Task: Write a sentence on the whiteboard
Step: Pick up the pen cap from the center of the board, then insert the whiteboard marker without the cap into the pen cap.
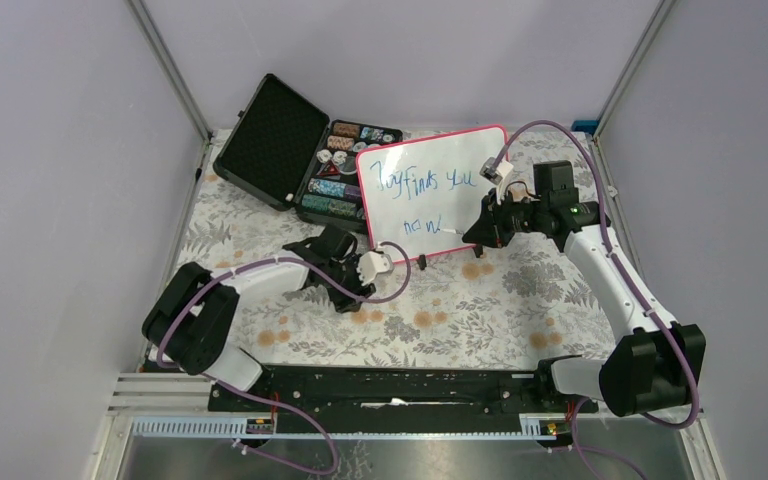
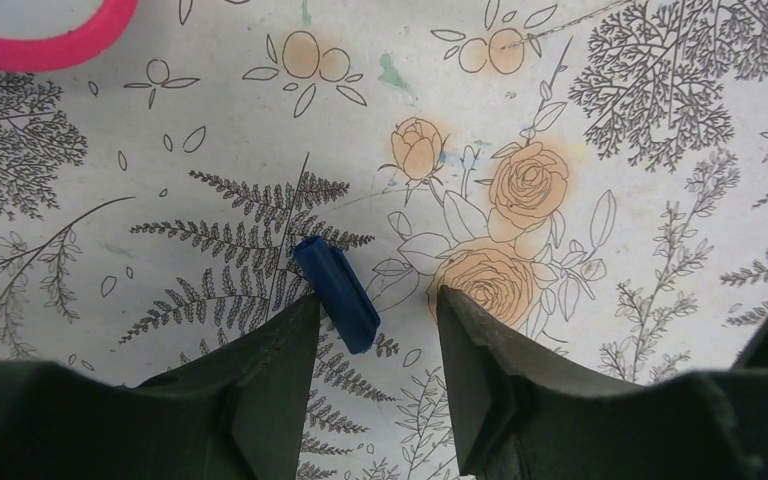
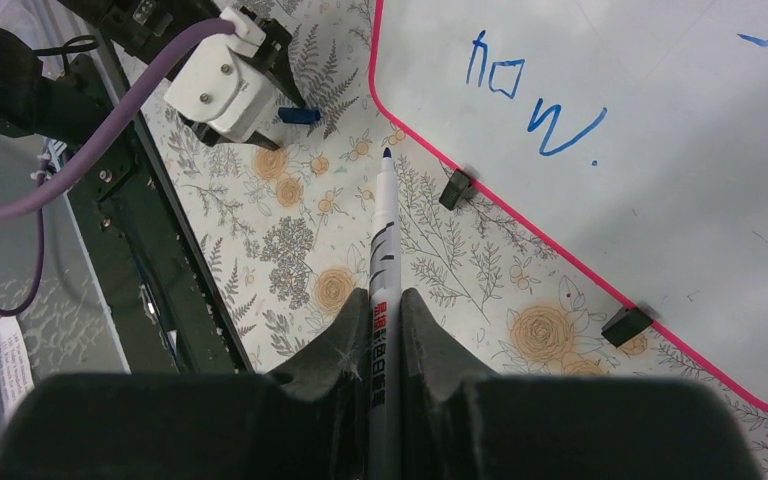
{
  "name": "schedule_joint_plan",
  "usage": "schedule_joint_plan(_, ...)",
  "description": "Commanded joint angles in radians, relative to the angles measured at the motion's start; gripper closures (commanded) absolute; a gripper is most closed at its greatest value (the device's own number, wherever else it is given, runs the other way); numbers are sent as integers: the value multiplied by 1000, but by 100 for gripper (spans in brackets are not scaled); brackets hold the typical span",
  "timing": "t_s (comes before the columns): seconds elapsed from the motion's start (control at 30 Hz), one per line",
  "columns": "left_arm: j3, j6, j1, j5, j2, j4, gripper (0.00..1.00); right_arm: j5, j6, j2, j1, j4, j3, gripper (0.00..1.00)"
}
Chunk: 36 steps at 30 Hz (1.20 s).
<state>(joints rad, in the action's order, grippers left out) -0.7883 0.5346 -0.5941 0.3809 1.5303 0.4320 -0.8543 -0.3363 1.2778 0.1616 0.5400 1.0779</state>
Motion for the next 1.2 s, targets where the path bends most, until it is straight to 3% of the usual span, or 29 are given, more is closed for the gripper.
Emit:
schedule_joint_plan(0.0, 90, 4, -26, -125, -21, -44, 51, -4, -14, -21, -7, -16, -1, 100)
schedule_joint_plan(0.2, 106, -14, -73, -198, 10, -67, 60, -4, -12, -17, -7, -14, 2, 100)
schedule_joint_plan(0.57, 82, -16, -75, -186, -41, -44, 99, -35, -10, -12, -5, -10, -18, 100)
schedule_joint_plan(0.97, 39, -19, -74, -158, -124, -35, 100, -104, -22, 15, -5, 20, -30, 100)
schedule_joint_plan(1.17, -45, -48, -74, -50, -206, -9, 100, -174, -46, 61, 33, 65, -51, 100)
